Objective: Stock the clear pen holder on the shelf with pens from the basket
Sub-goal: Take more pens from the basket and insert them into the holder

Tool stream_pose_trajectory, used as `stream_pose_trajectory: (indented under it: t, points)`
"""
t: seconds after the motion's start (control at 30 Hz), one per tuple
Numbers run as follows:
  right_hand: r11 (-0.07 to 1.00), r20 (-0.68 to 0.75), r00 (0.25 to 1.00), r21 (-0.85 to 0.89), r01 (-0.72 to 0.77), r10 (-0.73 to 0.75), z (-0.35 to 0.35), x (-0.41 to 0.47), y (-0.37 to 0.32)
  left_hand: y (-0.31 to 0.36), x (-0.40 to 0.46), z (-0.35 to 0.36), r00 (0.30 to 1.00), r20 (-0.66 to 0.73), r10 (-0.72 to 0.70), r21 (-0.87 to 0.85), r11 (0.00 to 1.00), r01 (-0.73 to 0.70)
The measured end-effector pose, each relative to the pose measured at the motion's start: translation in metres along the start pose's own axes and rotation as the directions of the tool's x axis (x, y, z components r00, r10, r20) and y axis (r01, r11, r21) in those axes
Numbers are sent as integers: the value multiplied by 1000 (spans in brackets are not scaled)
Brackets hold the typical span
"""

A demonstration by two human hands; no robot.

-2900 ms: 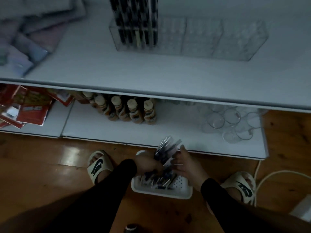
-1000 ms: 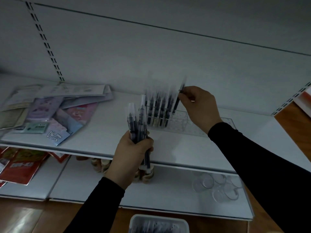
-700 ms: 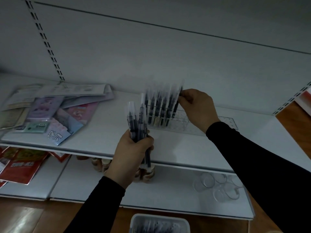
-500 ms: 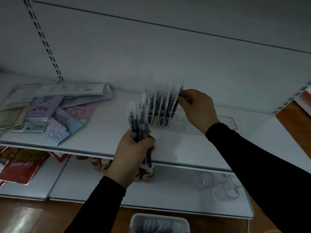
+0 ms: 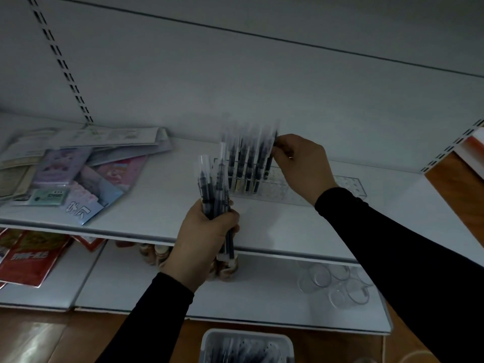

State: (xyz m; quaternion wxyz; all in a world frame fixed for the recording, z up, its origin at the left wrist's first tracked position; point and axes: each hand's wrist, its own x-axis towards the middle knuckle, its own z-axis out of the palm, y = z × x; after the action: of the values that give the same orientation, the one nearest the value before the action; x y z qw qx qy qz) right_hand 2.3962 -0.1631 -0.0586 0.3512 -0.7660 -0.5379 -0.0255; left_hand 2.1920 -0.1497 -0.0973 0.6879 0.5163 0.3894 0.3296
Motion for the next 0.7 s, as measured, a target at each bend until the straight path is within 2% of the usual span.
stream_pose_trajectory:
  t: [0.2, 0.47, 0.57, 0.63, 0.7]
  points:
    - [998, -10, 998, 26, -59, 59, 1, 0, 1, -1, 1, 1, 1000, -1, -10, -4, 1000, 10]
    - [996, 66, 994, 14, -89, 88, 5, -6, 6, -1, 1, 1, 1000, 5, 2, -2, 1000, -1]
    - [993, 43, 992, 10, -119, 118, 2, -10, 5, -1, 1, 2, 1000, 11, -16, -17, 1000, 16]
    - [987, 7, 988, 49, -152, 151, -5, -16, 1, -1, 1, 3, 999, 24, -46, -51, 998, 47]
    - [972, 31, 979, 122, -202, 200, -11, -27, -8, 0, -1, 4, 995, 58, -84, -90, 992, 89]
